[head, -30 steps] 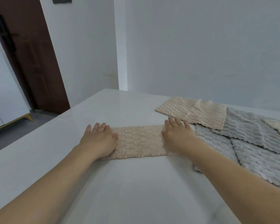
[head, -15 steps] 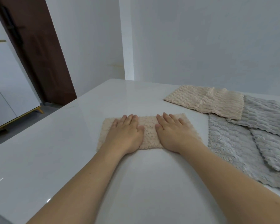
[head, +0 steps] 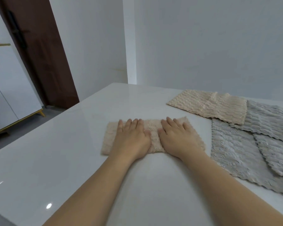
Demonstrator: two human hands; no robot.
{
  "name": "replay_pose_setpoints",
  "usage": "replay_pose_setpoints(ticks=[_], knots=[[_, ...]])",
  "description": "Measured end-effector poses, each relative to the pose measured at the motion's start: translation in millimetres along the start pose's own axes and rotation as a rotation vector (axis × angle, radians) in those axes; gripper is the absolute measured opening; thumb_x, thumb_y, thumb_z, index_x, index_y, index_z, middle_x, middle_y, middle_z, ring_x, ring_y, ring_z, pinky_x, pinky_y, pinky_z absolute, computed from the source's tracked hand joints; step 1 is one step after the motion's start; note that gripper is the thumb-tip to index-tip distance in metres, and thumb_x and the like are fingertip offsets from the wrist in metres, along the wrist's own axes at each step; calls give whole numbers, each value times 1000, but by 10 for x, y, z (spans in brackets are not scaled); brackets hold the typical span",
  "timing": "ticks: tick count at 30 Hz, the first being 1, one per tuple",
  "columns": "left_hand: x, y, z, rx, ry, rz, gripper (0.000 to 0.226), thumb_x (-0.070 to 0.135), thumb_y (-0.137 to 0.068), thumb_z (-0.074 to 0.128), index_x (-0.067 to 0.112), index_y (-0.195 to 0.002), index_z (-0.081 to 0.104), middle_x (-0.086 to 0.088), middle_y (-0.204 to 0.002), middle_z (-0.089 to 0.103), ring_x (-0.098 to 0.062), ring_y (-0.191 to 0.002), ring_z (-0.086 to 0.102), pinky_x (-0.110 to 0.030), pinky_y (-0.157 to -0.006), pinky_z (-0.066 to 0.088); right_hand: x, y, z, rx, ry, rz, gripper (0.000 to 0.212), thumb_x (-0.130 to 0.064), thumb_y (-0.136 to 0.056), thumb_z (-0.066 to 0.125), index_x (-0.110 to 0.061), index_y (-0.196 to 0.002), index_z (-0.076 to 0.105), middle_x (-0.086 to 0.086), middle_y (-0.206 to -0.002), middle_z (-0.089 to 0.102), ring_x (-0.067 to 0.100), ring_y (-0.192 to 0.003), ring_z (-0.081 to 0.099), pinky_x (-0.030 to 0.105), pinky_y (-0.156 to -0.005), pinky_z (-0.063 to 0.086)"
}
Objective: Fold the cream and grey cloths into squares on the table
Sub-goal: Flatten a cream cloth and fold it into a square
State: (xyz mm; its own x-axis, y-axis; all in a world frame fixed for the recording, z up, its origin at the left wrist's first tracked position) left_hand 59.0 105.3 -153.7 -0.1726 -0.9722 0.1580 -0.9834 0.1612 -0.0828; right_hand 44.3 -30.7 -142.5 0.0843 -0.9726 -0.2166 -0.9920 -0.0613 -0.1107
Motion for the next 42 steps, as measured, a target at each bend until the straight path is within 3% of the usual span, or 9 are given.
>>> replay_pose_setpoints(ticks=[15, 17, 21, 26, 32, 34, 36, 40, 42], knots=[[-702, -23, -50, -138, 42, -16, 57, 44, -103, 11, 28, -157, 7, 6, -165, 5, -14, -151, 0, -39, -122, 2, 648, -121, -4, -204, 106, 224, 61, -49, -101, 8, -23, -155, 0, 3, -163, -6, 21, -149, -4, 48, -119, -6], [-614, 61, -71, -158, 24, -57, 57, 42, -103, 11, 24, -157, 6, 3, -165, 4, -17, -151, 1, -40, -122, 2, 593, -167, -66, -163, 218, 237, 62, -48, -101, 11, -19, -155, 6, 8, -162, 1, 26, -149, 3, 51, -118, -3], [-432, 362, -87, -159, -90, -203, 62, 40, -101, 8, 13, -157, 4, -4, -164, 8, -25, -149, 9, -46, -120, 9, 183, -89, -321, 25, 164, 218, 43, -24, -95, 37, -12, -136, 37, 12, -140, 37, 32, -127, 39, 43, -104, 31], [-172, 816, -121, -240, -271, -303, 66, 39, -98, 9, 2, -152, 16, -13, -150, 27, -33, -135, 30, -56, -111, 21, -194, 337, -74, -29, 108, 66, 40, -34, -100, 25, -14, -131, 43, 9, -136, 41, 29, -127, 38, 46, -104, 30], [-130, 1243, -420, -142, -210, -25, 61, 45, -91, 29, 14, -144, 28, -4, -155, 11, -26, -147, 6, -68, -112, -9, 74, 418, 31, -161, -24, -7, 54, -46, -102, 11, -30, -154, 10, -3, -163, 1, 19, -149, -3, 46, -119, -4], [-170, 1380, -449, -110, -150, 65, 46, 41, -87, 37, 18, -127, 40, -2, -145, 24, -23, -141, 20, -56, -118, 10, 57, 466, -9, -160, -15, 63, 57, -44, -102, 15, -23, -155, 6, 2, -163, -5, 24, -149, -7, 49, -119, -5], [-180, 1438, -460, -82, -136, 50, 35, 36, -88, 38, 17, -116, 48, -2, -127, 40, -24, -119, 40, -40, -103, 35, -50, 555, -92, -108, -52, 106, 59, -39, -102, 23, -17, -154, 7, 7, -162, -4, 28, -149, -3, 50, -119, -1], [126, 1516, -513, 26, -242, 135, 36, 35, -91, 36, 15, -108, 61, -3, -117, 49, -26, -109, 43, -39, -96, 34, -220, 746, -184, -45, -180, -12, 52, -33, -103, 26, -23, -153, 15, 2, -159, 17, 26, -143, 24, 44, -117, 16], [369, 1657, -485, 11, -137, 221, 30, 35, -91, 35, 17, -95, 59, 0, -107, 47, -22, -99, 41, -36, -89, 34, -112, 810, -127, -131, -173, -43, 50, -36, -104, 24, -25, -152, 18, -1, -160, 18, 21, -146, 20, 42, -118, 12]])
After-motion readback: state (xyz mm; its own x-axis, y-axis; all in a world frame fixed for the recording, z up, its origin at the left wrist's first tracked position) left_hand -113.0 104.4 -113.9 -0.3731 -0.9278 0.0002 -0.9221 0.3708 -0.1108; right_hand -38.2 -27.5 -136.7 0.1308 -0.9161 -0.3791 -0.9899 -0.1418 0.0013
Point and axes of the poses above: each hand's wrist, its own y-axis away from the middle knuckle, its own z-axis out of the palm, x = y × z, the point moved 6 cm from there along -y, towards the middle knuckle
